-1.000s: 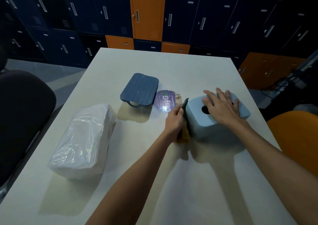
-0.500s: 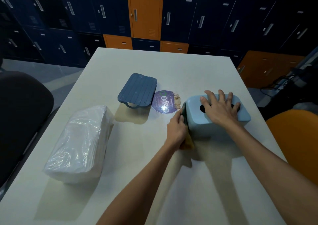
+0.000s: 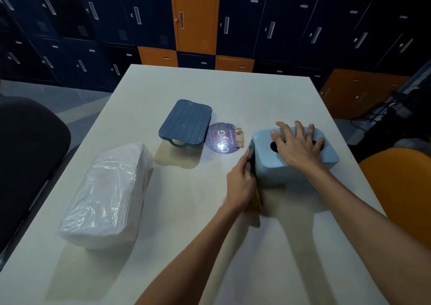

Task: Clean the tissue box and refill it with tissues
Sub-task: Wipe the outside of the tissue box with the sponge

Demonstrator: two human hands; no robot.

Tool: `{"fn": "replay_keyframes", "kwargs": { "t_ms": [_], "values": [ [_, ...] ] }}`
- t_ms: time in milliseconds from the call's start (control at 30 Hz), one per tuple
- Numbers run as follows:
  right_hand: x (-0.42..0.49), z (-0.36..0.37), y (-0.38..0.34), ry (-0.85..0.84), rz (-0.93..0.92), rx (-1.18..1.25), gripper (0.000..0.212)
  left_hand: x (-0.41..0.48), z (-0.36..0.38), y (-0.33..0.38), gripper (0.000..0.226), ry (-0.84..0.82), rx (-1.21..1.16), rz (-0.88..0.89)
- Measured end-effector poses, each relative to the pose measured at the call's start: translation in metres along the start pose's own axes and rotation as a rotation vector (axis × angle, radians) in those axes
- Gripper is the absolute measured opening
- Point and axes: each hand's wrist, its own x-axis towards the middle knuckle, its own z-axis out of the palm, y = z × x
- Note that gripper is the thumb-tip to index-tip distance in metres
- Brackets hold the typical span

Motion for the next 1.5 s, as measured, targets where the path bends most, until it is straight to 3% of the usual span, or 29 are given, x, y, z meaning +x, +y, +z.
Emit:
{"fn": "replay_keyframes", "kwargs": {
  "t_ms": [133, 367, 600, 767, 1000, 1233, 1500],
  "values": [
    [0.000, 0.001, -0.001, 0.005, 0.007, -0.009, 0.050, 0.030, -0.003, 0.020, 0.041, -0.020, -0.118, -0.124],
    [-0.001, 0.001, -0.001, 0.009, 0.003, -0.015, 0.051, -0.020, 0.007, 0.022, 0.041, 0.052, -0.136, 0.067],
    [-0.001, -0.001, 0.000, 0.008, -0.008, 0.002, 0.052, -0.011, -0.003, 0.002, 0.039, -0.006, 0.025, 0.041],
    [-0.002, 0.000, -0.002, 0.011, -0.003, 0.001, 0.051, 0.013, 0.002, 0.035, 0.040, 0.066, -0.064, 0.033],
    [-0.004, -0.001, -0.002, 0.009, -0.007, -0.002, 0.051, -0.053, 0.010, 0.013, 0.040, 0.085, -0.158, 0.179],
    [-0.005, -0.003, -0.003, 0.011, 0.009, 0.010, 0.051, -0.005, 0.009, 0.023, 0.039, 0.129, -0.114, -0.067],
    [-0.006, -0.002, -0.003, 0.029, 0.019, -0.010, 0.051, -0.043, 0.026, 0.017, 0.039, 0.216, -0.175, 0.013]
  ]
}}
